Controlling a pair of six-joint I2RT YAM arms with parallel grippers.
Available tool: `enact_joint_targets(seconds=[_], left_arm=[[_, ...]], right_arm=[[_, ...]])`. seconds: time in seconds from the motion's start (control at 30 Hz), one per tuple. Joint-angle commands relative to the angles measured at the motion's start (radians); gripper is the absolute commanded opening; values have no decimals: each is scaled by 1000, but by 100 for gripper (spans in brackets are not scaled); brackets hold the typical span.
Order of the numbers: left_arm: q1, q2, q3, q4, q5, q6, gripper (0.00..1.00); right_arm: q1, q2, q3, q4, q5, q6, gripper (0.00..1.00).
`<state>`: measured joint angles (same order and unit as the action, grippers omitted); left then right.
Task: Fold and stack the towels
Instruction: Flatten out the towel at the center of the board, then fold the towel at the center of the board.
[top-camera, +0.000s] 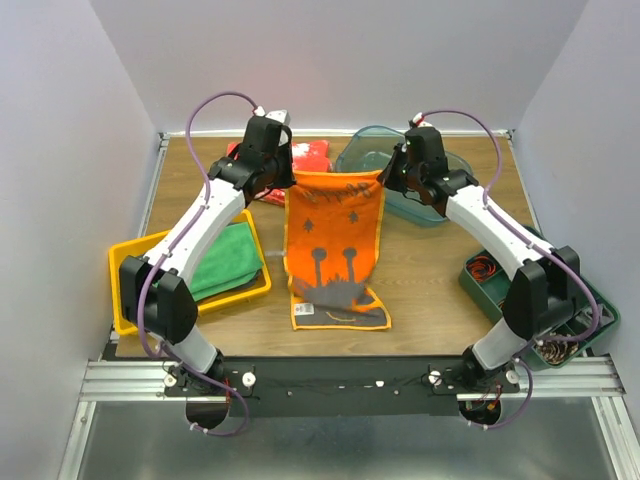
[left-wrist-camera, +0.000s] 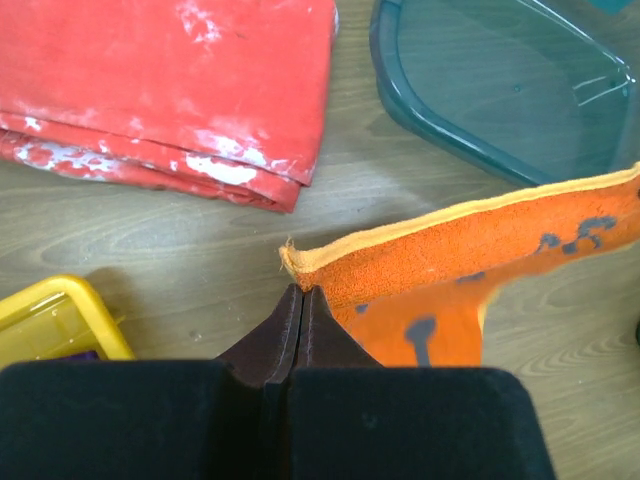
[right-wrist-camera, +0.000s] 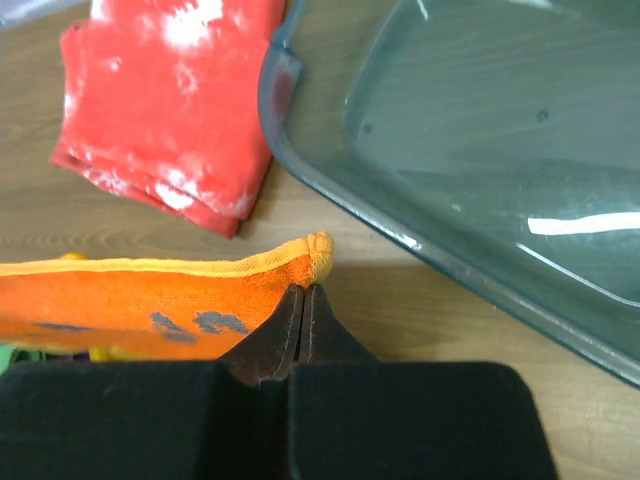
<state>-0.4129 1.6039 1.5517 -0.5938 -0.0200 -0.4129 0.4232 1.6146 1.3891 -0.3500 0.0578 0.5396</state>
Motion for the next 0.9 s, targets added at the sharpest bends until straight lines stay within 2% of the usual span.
enact_joint_targets(seconds=[0.0, 0.27, 0.4, 0.43, 0.67, 0.87], left_arm=[[2, -39, -46, 121, -41, 6, 0], [2, -176, -249, 160, -25, -44, 0], [-17, -234, -451, 236, 20, -89, 0], [-33, -254, -487, 248, 53, -110, 0], [-154, -277, -780, 403, 37, -217, 0], [-222, -246, -887, 485, 3, -265, 0]], right_arm=[[-8, -50, -24, 143, 40, -18, 1], [-8, -169, -205, 157, -13, 2, 1], [-6, -220, -347, 207, -84, 72, 1], [-6, -238, -417, 219, -107, 86, 1], [-4, -279, -744, 387, -177, 197, 1], [-6, -256, -849, 467, -199, 217, 1]])
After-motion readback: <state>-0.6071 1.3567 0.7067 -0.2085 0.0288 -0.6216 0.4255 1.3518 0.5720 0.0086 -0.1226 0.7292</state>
